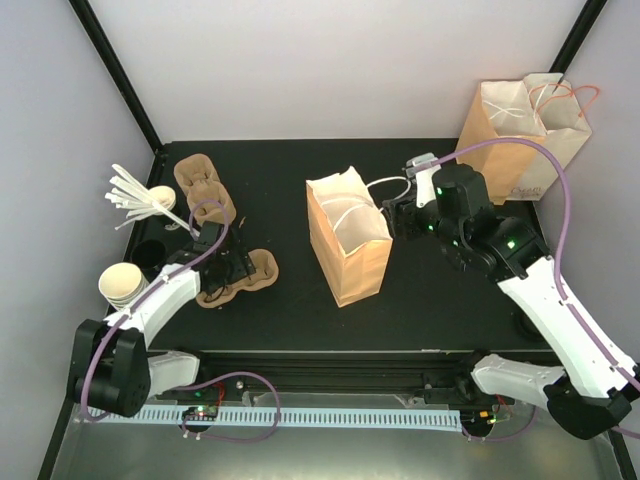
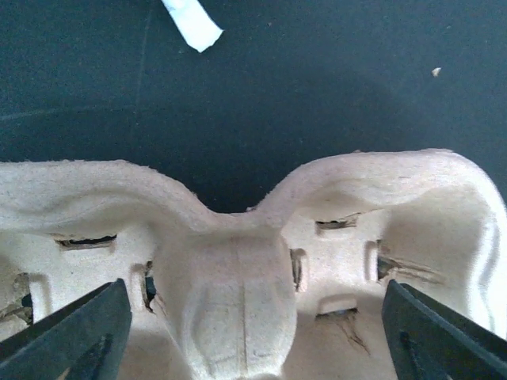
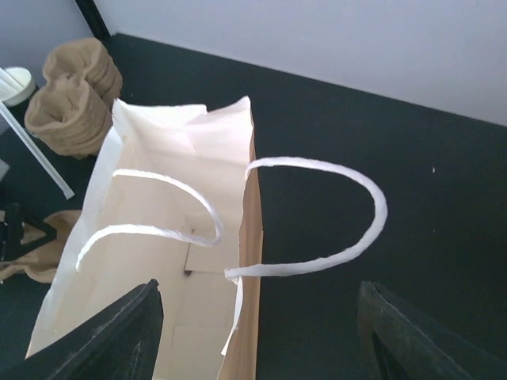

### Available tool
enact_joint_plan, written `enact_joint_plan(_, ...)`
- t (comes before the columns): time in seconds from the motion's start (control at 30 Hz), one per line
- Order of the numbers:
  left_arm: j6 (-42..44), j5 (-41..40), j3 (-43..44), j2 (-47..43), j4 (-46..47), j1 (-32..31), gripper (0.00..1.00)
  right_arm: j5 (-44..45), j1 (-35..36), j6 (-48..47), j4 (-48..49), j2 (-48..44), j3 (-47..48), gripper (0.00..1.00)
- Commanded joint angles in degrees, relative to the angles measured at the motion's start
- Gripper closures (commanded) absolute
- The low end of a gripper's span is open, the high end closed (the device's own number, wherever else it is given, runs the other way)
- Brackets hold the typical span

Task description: Pack the takeout coffee

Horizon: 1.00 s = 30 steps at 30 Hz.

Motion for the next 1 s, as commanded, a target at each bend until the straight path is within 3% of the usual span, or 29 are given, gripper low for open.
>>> enact_joint_plan(0.0,-1.6,-2.5,0.1,2.5,1.1,-0.1,0.15,0.7,0.0,-0.7,3.9,-1.8,-1.1,0.3)
enact_joint_plan(0.17,-1.3,-3.2,0.2,4.4,0.7,-0.1,0.3,0.0,0.0,-0.6,4.0,-2.0,-1.2,0.3)
enact_joint_plan(0.37,-0.3,-3.7,1.5,-0.2,-1.3,-0.1,0.56,-0.9,0.0,-0.6,3.8,-2.7,-0.9,0.3)
enact_joint_plan(0.6,-0.3,0.0,4.0,-9.3,-4.0,-0.1,0.58,-17.2,0.1,0.2,4.6,-2.9,1.5,0.26)
enact_joint_plan(0.73,-0.2,3.4,6.2,-13.7,-5.1,-0.1,0.62,-33.1,0.0,6.0,8.2,-0.8,2.6,0.27)
enact_joint_plan(0.87,1.2,15.2,6.1,-19.9,1.0,0.1,0.62,-49.3,1.6,16.8,24.5,0.5,-3.0,0.3)
enact_joint_plan(0.97,-0.9,25.6,3.4,-24.5,11.6,0.2,0.62,-46.0,6.9,19.6,29.8,2.1,-4.5,0.32)
